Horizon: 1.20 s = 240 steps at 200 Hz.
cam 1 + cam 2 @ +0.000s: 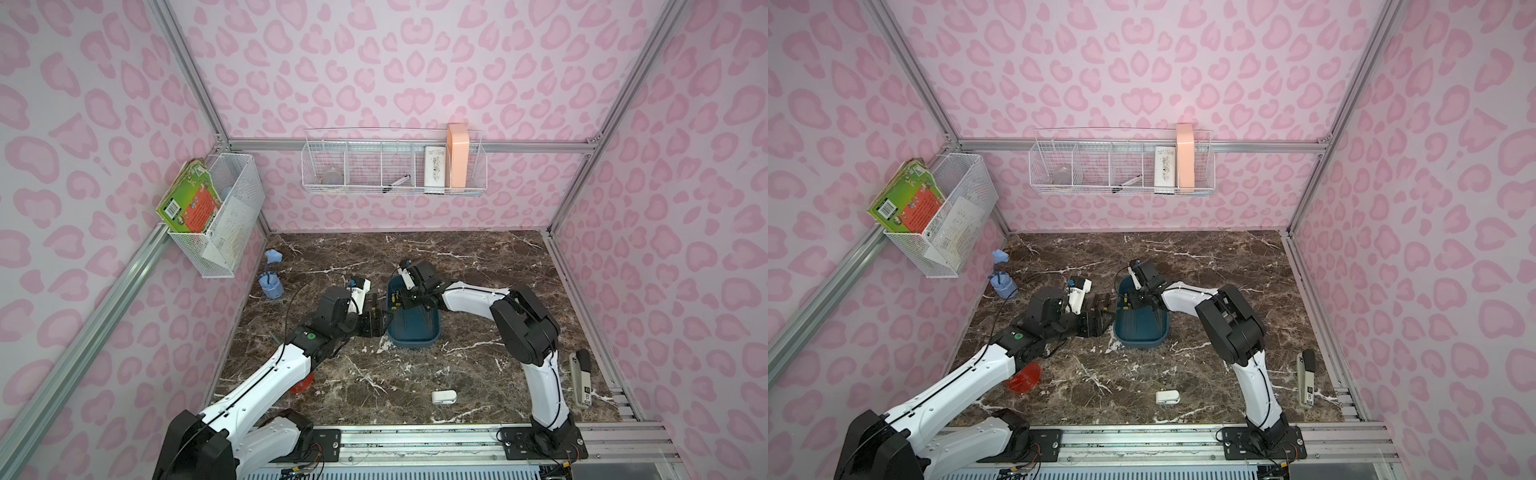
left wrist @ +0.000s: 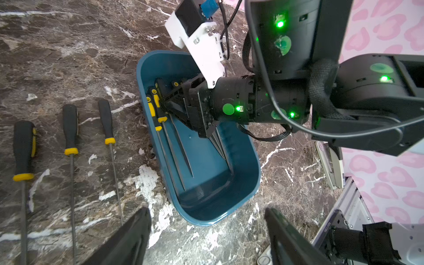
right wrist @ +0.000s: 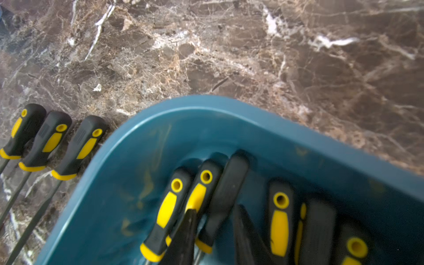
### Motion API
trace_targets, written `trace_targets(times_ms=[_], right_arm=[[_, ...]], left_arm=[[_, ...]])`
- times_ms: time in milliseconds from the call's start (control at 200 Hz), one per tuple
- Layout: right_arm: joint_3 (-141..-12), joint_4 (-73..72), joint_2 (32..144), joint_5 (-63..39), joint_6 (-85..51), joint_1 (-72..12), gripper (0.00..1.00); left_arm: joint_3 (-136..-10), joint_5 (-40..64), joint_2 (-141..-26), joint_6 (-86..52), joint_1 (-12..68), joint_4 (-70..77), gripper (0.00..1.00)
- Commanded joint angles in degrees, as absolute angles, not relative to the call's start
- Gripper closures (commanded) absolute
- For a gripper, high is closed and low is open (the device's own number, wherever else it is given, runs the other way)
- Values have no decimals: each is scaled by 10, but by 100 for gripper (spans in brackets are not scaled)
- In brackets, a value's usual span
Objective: Take the file tool out of the storage box
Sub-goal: Pick up the file tool from the storage box.
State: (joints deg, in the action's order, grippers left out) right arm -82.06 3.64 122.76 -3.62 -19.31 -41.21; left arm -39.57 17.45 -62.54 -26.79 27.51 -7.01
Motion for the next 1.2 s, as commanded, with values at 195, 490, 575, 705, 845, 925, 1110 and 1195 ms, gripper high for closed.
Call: trace_targets(times_ms=[195,490,575,705,845,925,1110,1195], right_arm=[[-837,100,1234,15,-196,-418,78],[-861,138,1241,25,-196,-429,75],[-878,157,1256,22,-196,-427,79],[-870,145,1252,14,-198,-427,88],[-873,139,1239,13,-196,-428,90],[-872,127,1228,2,-195,-429,91],[-887,117,1209,-30,-184,-429,92],[-888,110,1199,-31,-182,-429,93]], left_arm=[[-396,188,-628,-261,275,-64,18],[-395,188,-621,-261,276,-67,18],[-394,189,-619,-261,277,-67,18],[-394,189,-617,-261,277,-68,18],[-395,201,-617,-262,277,-66,17],[-392,218,-618,-263,277,-57,16],[-380,219,-599,-256,278,-42,15],[-377,216,-584,-255,278,-48,15]])
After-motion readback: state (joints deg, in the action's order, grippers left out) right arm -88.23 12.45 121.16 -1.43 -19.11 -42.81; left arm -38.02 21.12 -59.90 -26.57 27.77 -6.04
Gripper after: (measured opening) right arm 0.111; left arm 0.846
